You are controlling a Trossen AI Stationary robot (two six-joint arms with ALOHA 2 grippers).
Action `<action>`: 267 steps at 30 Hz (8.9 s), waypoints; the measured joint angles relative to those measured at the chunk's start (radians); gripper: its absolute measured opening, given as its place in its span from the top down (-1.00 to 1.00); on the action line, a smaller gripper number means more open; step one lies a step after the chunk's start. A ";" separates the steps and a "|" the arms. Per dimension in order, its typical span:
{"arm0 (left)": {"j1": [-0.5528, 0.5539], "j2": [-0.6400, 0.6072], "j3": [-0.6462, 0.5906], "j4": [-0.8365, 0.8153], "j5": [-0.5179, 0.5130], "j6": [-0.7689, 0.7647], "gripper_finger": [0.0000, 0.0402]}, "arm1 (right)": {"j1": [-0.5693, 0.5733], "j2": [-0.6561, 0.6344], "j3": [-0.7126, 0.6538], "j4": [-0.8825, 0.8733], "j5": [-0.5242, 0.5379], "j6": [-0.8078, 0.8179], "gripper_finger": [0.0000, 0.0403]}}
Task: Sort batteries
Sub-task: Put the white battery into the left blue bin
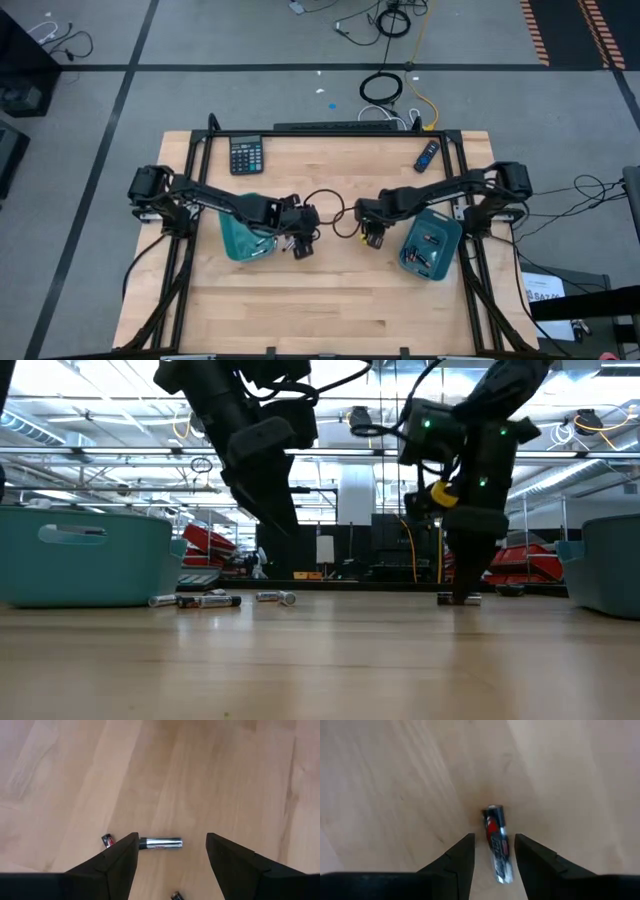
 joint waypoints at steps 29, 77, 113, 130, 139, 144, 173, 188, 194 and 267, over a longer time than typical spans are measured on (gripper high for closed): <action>-0.142 -0.001 -0.094 0.720 -0.181 0.337 -0.21 | 0.210 -0.365 0.027 0.443 0.089 -0.191 0.89; -0.130 -0.335 -0.093 -0.063 -0.303 0.070 0.80 | 0.261 -0.413 0.056 0.486 0.412 -0.308 0.22; 0.044 -0.146 -0.095 -0.173 -0.020 -0.085 -0.12 | 0.353 -0.403 -0.049 0.315 0.468 -0.051 0.28; 0.144 0.068 -0.068 -0.033 0.010 0.082 0.14 | 0.354 -0.351 -0.049 0.331 0.489 -0.056 0.28; 0.156 0.142 -0.065 0.005 0.038 0.099 0.18 | 0.354 -0.349 -0.049 0.334 0.492 -0.070 0.28; 0.153 0.171 -0.062 -0.002 0.045 0.105 0.74 | 0.354 -0.349 -0.049 0.332 0.494 -0.074 0.28; -0.131 -0.349 -0.082 -0.704 -0.050 -0.426 0.39 | 0.234 -0.349 -0.049 0.321 0.483 -0.202 0.28; -0.085 -0.238 -0.051 -0.177 -0.069 -0.160 0.08 | 0.244 -0.349 -0.049 0.322 0.430 -0.140 0.28; -0.020 -0.099 -0.051 -0.052 -0.016 -0.016 0.07 | 0.268 -0.349 -0.049 0.336 0.430 -0.133 0.28; 0.078 0.248 0.195 -0.118 0.328 -0.444 0.42 | 0.297 -0.349 -0.114 0.420 0.349 -0.116 0.28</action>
